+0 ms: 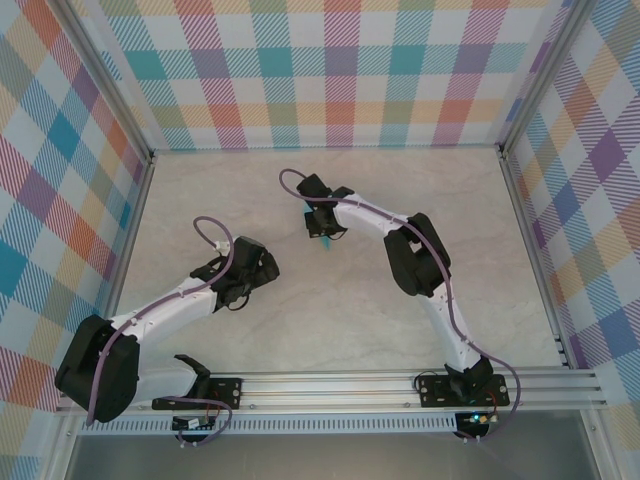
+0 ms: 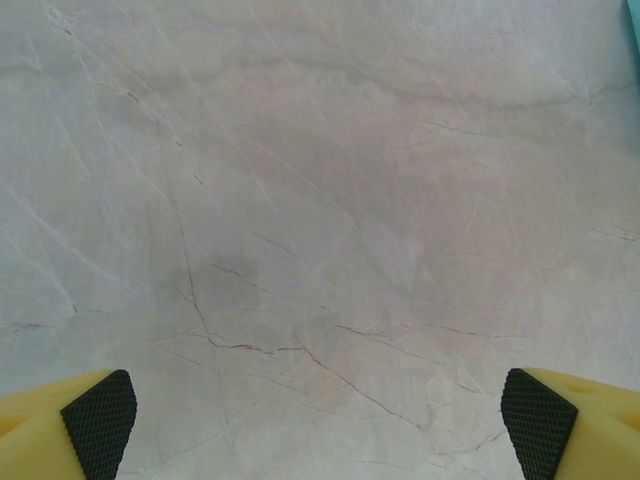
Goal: Fold a paper plane with a square sheet of paper (pick it up from the middle)
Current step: Move the paper plane to the top-center of the table, then reset both arms
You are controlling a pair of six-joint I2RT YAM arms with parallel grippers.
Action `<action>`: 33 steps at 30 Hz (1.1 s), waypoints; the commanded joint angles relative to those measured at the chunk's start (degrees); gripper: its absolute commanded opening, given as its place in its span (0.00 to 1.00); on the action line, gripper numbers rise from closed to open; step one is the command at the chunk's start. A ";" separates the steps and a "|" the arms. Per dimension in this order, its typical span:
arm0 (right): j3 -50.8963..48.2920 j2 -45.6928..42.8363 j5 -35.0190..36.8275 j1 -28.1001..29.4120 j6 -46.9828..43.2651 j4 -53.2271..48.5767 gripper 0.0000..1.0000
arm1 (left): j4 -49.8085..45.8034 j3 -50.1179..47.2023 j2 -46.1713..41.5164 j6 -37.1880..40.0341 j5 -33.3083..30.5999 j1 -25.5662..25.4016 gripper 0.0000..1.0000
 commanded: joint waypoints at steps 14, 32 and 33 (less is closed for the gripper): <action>-4.80 -17.49 -5.55 -0.29 3.53 -2.90 0.57 | -6.62 4.98 -1.18 2.35 -4.83 2.80 1.00; -46.00 -56.82 19.16 -15.92 0.25 14.71 1.00 | 7.87 4.53 -7.32 21.99 -12.04 14.17 1.00; -48.92 -58.42 19.26 -17.74 0.41 16.74 1.00 | 10.53 2.75 -7.84 23.20 -13.16 14.94 1.00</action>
